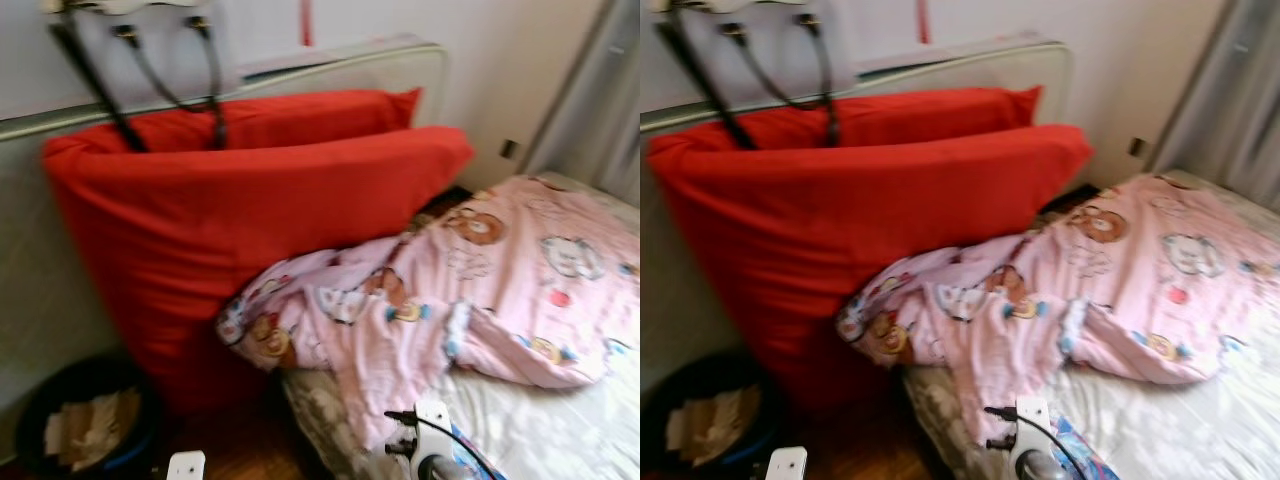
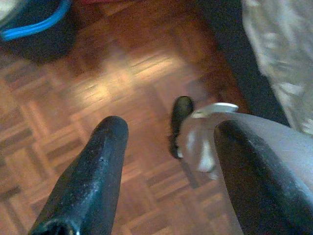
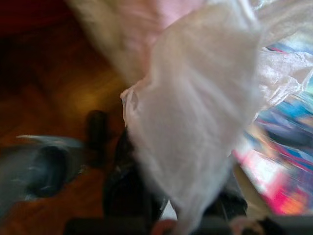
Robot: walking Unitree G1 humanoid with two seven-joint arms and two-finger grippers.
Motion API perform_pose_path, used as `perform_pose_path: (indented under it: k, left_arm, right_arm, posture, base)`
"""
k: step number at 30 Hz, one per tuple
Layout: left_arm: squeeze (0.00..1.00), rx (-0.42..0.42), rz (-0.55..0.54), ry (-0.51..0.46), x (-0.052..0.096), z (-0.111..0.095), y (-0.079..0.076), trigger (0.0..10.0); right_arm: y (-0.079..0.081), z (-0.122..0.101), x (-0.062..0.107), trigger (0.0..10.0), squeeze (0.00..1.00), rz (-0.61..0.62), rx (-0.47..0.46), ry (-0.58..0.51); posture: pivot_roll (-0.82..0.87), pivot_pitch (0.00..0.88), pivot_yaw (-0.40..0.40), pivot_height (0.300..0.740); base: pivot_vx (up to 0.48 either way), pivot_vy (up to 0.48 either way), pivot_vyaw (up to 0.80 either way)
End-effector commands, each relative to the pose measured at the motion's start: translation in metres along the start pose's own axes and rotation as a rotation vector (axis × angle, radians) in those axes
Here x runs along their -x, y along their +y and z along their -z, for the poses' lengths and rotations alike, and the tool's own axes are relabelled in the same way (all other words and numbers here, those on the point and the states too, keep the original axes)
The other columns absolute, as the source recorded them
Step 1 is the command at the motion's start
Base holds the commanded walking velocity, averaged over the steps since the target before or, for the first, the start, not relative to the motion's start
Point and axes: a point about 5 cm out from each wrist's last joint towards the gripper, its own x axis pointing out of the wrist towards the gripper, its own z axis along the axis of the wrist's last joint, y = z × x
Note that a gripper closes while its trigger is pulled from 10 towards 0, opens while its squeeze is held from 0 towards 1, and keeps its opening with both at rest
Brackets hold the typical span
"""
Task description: Clean up the room
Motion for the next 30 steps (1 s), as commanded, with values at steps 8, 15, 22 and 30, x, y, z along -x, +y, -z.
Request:
perform_pose_path:
  k: [8, 15, 22, 30]
  left_arm:
    - [0.00, -0.028, 0.021, 0.019, -0.0012, -0.0008, -0.0061, 10.0]
    - [0.00, -0.030, 0.022, 0.016, -0.0014, -0.0018, -0.0058, 10.0]
    - [0.00, -0.034, 0.022, 0.018, -0.0016, -0.0022, -0.0057, 10.0]
    - [0.00, -0.036, 0.022, 0.017, -0.0018, -0.0034, -0.0052, 10.0]
  right_arm:
    - [-0.0056, 0.0047, 0.0009, 10.0, 0.00, 0.006, 0.001, 0.014]
    - [-0.0044, 0.0031, 0.0007, 10.0, 0.00, -0.015, 0.050, 0.013]
    - [-0.0049, 0.0018, 0.0007, 10.0, 0.00, -0.003, 0.057, 0.001]
    - [-0.0036, 0.0016, 0.0006, 10.0, 0.00, -0.009, 0.038, 0.002]
  posture:
    - [0.05, 0.000, -0.031, 0.739]
    - [0.06, 0.000, -0.031, 0.739]
    - [0.07, 0.000, -0.033, 0.739]
    - [0.07, 0.000, -0.036, 0.739]
  base:
    - [0.000, 0.375, 0.00]
    - [0.000, 0.373, 0.00]
    - [0.000, 0.372, 0.69]
    - [0.000, 0.373, 0.10]
